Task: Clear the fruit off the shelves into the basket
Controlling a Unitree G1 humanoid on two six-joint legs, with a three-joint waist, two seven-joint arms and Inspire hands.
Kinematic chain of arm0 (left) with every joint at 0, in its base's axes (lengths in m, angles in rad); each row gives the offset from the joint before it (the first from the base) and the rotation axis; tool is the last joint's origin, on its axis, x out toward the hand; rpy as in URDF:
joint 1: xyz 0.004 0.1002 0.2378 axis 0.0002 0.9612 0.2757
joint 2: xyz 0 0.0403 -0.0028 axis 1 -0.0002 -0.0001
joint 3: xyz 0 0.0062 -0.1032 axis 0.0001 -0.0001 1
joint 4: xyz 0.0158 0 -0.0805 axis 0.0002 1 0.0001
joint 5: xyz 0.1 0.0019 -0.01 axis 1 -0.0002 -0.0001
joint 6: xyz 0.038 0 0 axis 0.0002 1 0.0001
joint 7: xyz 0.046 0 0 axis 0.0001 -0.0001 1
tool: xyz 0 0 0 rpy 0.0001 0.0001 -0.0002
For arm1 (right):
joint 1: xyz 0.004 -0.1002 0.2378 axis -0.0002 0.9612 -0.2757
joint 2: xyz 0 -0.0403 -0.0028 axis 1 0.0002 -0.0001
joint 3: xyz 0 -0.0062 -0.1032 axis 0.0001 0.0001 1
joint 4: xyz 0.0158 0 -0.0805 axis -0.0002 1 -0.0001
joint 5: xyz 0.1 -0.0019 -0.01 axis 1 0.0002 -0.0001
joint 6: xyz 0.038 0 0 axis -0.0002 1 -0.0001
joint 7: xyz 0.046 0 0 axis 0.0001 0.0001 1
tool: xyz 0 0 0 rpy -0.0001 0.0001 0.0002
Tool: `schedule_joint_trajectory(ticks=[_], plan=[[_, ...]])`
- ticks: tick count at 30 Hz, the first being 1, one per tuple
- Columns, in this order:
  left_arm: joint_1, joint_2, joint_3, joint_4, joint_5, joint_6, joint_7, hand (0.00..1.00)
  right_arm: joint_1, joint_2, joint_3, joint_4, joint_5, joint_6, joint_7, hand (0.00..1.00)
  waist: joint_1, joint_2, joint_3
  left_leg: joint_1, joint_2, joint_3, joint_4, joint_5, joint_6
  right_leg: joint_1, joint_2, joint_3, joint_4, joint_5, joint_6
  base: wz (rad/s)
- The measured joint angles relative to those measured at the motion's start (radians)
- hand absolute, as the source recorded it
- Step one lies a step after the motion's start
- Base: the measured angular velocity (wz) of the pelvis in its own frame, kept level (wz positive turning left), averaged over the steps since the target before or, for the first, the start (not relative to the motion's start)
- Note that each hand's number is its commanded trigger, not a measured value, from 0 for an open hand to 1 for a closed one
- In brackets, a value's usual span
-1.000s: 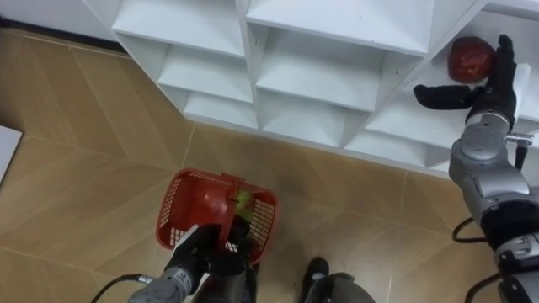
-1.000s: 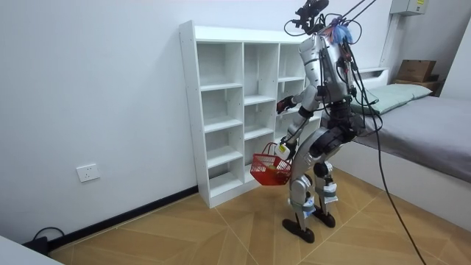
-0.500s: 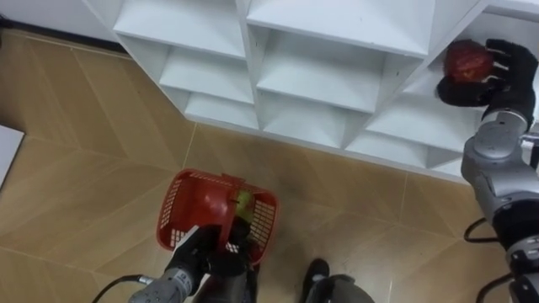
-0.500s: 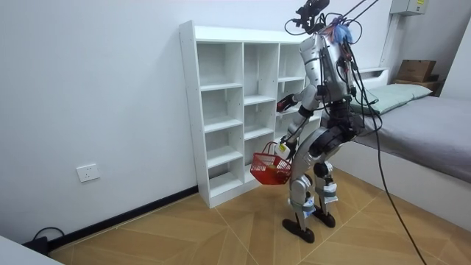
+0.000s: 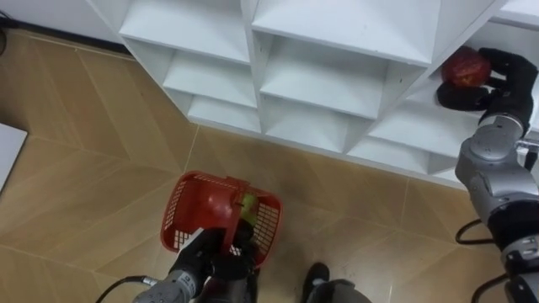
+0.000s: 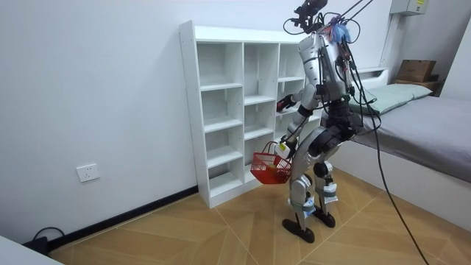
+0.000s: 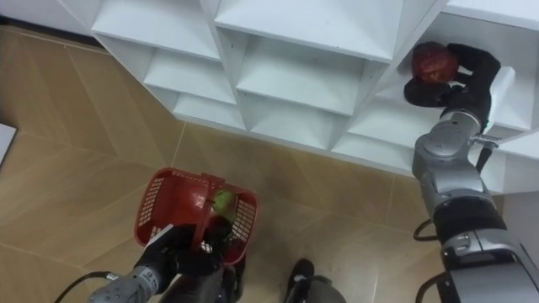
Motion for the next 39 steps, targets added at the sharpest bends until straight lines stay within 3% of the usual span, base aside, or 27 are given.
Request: schedule_joint_trajectory(ticks=[21,39], plan=[[-0.001,0.000,0.011,0.001,0.001,0.000,0.000,1.00,0.000,0.000,-0.003,0.000,-0.001,-0.003,0.004,1.00,0.000,-0.002,0.0010,0.003,0.000,0.002,-0.002,0.000,0.000,0.003,0.000,0.001,-0.003,0.000,0.000,0.00],[-0.013,-0.013,0.060,0.089,0.002,0.000,-0.010,1.00,0.019,0.008,-0.003,0.096,0.003,0.013,0.219,1.00,0.005,-0.004,0.0034,0.152,0.011,0.028,-0.066,0.000,0.000,0.147,0.021,0.018,-0.084,0.015,0.010,-0.04]])
